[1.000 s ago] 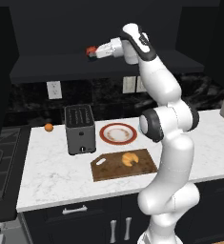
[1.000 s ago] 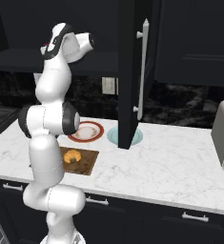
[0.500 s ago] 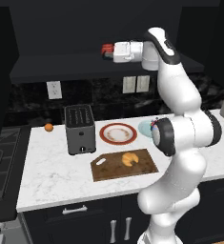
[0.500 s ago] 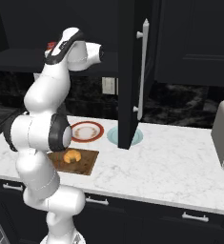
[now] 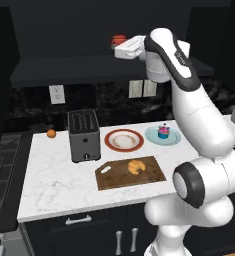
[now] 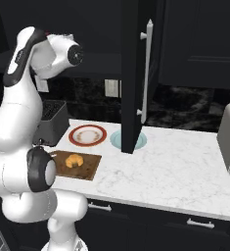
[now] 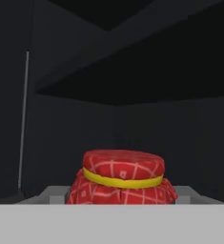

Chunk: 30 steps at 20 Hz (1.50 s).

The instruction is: From the different types of pastries on the counter, select a croissant and place it on the cutting board. Then retrieve a jar of jam from the cabinet and place it alongside the croissant on the cutting board.

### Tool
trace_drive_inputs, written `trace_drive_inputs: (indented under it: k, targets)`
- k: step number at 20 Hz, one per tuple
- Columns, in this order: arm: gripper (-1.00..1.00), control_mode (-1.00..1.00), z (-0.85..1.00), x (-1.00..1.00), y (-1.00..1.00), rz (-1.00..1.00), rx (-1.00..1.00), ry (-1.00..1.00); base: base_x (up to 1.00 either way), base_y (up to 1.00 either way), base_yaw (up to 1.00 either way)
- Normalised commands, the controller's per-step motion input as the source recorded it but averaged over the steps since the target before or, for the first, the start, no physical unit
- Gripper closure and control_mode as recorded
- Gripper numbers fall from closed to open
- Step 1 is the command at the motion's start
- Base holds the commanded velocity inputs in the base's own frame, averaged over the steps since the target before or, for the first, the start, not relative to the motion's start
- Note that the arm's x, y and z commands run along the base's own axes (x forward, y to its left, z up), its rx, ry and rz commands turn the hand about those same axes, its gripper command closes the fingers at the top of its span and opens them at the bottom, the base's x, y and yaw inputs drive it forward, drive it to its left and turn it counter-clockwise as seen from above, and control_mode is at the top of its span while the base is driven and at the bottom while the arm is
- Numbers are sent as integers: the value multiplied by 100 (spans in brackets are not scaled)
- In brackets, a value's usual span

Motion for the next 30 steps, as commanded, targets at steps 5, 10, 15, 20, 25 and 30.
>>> trace_drive_inputs:
  k: [5,10,15,20,25,30]
  targets:
    - [100,-100,35,-93,-24,-40,0,0,0,0,0]
    - [100,-100,3,-100,-34,-52,0,10,0,0,0]
    - [100,-100,1,-100,-19,-50,0,12,0,0,0]
    - [100,-100,5,-100,-12,-52,0,6,0,0,0]
    - [100,-100,9,-100,-17,-52,0,7,0,0,0]
    - [100,-100,-9,-100,-19,-52,0,5,0,0,0]
